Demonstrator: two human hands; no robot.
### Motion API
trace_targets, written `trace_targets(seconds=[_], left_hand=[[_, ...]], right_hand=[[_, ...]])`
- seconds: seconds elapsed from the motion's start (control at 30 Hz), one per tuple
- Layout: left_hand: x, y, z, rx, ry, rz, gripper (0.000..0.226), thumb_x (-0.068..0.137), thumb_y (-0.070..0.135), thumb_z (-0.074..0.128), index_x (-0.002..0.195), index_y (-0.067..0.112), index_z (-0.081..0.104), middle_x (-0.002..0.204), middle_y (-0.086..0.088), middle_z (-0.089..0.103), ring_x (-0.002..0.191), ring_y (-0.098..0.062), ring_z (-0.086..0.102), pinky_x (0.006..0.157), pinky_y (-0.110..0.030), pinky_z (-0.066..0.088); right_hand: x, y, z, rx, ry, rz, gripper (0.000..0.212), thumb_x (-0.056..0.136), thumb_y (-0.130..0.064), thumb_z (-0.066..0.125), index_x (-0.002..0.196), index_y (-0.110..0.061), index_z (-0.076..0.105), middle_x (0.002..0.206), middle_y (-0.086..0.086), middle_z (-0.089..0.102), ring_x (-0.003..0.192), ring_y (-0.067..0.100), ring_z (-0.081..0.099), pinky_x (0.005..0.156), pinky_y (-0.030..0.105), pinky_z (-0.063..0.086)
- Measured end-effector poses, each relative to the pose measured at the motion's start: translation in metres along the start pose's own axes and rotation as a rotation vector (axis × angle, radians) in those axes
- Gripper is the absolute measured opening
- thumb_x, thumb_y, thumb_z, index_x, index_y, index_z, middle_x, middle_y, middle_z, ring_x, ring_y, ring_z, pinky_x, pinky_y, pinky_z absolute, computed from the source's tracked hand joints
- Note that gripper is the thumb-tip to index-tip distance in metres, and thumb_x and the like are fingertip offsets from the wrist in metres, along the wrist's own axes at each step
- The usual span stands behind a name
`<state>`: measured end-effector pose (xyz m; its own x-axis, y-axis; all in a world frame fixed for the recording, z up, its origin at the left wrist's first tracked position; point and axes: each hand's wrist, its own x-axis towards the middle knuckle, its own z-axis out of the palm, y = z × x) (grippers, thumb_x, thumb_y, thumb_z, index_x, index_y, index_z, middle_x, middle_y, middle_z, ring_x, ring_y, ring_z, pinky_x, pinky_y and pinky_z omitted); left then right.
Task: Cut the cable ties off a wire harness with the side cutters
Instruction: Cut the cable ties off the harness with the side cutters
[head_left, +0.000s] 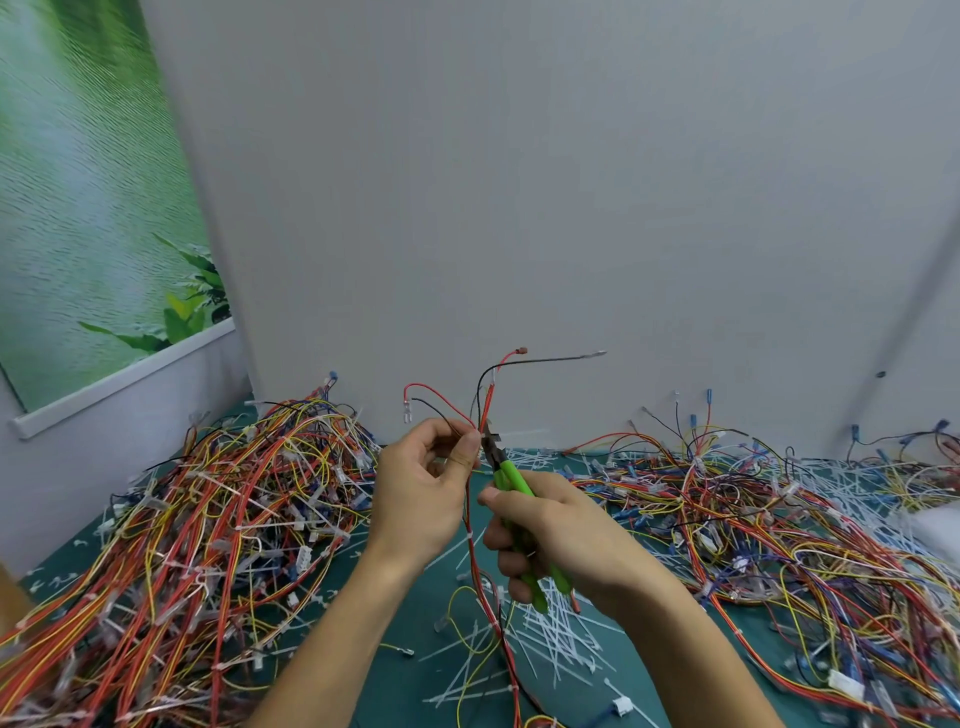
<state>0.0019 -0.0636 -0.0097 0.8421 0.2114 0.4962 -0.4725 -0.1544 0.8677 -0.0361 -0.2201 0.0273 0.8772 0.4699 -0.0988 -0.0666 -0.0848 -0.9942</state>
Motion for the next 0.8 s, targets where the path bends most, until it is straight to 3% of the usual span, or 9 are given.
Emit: trace_targets(seconds=[0.1,0.27,0.5,0.63,0.8], left_hand=[[-0.001,0.003,-0.001,0.133,0.022,0.078,0.004,0.092,0.033,0.069,0.089,0.032,0.068,0.084,0.015,0.072,0.075,-0.007,0.066,0.067,-0.020,0.052],[-0.005,0.009,-0.001,0.244,0.016,0.134,0.005,0.095,0.026,0.069,0.094,0.021,0.070,0.085,0.011,0.072,0.080,-0.003,0.066,0.069,-0.013,0.047],[-0.003,0.009,-0.001,0.216,0.032,0.131,0.010,0.094,0.030,0.068,0.086,0.035,0.064,0.084,0.019,0.070,0.077,-0.008,0.065,0.068,-0.022,0.051],[-0.003,0.005,0.002,0.144,0.033,0.088,0.011,0.095,0.029,0.067,0.087,0.034,0.064,0.083,0.017,0.070,0.076,-0.004,0.066,0.067,-0.016,0.051],[-0.002,0.003,0.003,-0.020,0.029,-0.083,0.006,0.095,0.020,0.069,0.090,0.023,0.070,0.082,0.007,0.075,0.079,-0.008,0.071,0.072,-0.021,0.056]], right_hand=[[0.000,0.000,-0.002,0.091,-0.067,0.010,0.018,0.104,-0.024,0.058,0.100,-0.009,0.049,0.065,0.000,0.052,0.054,0.018,0.049,0.050,0.032,0.047],[0.000,0.001,-0.006,0.156,-0.154,0.035,0.040,0.088,-0.039,0.068,0.110,-0.010,0.051,0.071,0.005,0.054,0.058,0.021,0.055,0.055,0.036,0.053],[0.001,0.002,-0.004,0.164,-0.106,0.007,0.016,0.107,-0.018,0.051,0.096,-0.012,0.042,0.061,-0.003,0.043,0.048,0.013,0.041,0.043,0.026,0.038],[0.000,0.001,0.000,0.110,-0.076,-0.035,0.012,0.107,-0.015,0.049,0.097,-0.010,0.045,0.061,-0.002,0.046,0.049,0.015,0.043,0.043,0.027,0.040],[0.004,0.006,0.009,-0.029,0.014,-0.070,0.015,0.108,-0.018,0.048,0.095,-0.010,0.047,0.067,0.001,0.050,0.055,0.019,0.049,0.047,0.031,0.047]])
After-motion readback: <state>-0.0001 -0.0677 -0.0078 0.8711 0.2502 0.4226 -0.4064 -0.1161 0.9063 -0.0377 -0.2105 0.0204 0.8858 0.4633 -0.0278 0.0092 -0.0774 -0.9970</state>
